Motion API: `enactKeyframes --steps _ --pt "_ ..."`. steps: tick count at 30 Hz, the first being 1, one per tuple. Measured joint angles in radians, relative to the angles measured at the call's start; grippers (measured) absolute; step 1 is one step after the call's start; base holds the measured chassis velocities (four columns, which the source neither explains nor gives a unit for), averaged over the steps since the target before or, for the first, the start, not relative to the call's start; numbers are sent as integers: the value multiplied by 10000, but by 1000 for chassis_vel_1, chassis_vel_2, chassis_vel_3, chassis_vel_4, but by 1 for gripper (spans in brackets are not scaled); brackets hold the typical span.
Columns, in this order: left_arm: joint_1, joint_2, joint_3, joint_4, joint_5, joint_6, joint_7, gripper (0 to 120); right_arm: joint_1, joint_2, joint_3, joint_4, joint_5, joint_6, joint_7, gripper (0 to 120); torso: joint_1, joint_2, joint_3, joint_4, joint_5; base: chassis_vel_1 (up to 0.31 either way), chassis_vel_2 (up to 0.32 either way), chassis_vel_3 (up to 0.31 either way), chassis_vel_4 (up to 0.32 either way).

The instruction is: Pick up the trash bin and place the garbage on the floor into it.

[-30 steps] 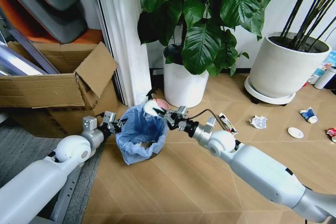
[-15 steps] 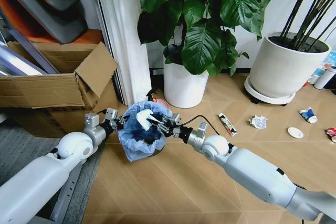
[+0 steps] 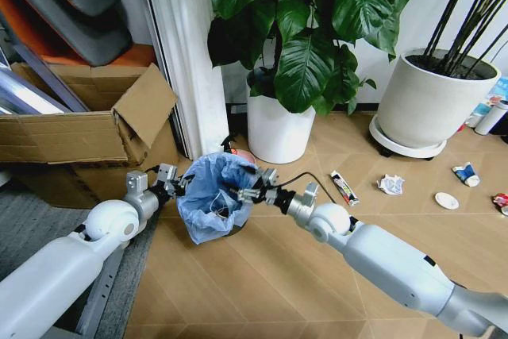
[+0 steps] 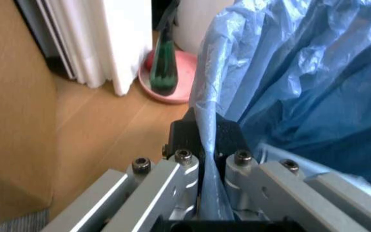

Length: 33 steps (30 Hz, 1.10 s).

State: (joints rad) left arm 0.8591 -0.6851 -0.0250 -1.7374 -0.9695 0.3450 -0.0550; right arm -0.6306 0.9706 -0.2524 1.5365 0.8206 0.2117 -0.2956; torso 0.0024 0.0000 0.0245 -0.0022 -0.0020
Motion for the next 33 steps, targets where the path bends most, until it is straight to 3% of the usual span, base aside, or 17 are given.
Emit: enactKeyframes --steps 2,7,12,16,23,33 --pt "330 49 -416 -85 8 6 -8 0 -563 -285 1076 -17 -40 -145 280 100 0 0 0 0 5 0 0 0 0" --pt "677 207 -826 -265 -20 -25 -5 0 -1836 -534 2424 -3 -666 -272 966 100 0 0 0 -6 -6 0 0 0 0" --pt "1087 235 -1191 -483 -13 -58 -29 0 -3330 -502 3887 83 -1842 -466 2749 100 0 0 -1 -6 7 0 0 0 0" --pt "1324 214 -1301 -543 60 -83 -37 0 -4430 -374 5142 140 -2598 -462 3299 100 0 0 -1 -3 9 0 0 0 0" --pt "1917 150 -1737 -628 311 -150 -39 0 -6581 114 7131 263 -2993 -205 3005 100 0 0 -1 -5 0 0 0 0 0" --pt "2894 94 -2679 -836 558 -230 5 0 -7713 1185 7956 232 -3571 319 2301 100 -1 1 -1 -1 1 0 0 0 0"
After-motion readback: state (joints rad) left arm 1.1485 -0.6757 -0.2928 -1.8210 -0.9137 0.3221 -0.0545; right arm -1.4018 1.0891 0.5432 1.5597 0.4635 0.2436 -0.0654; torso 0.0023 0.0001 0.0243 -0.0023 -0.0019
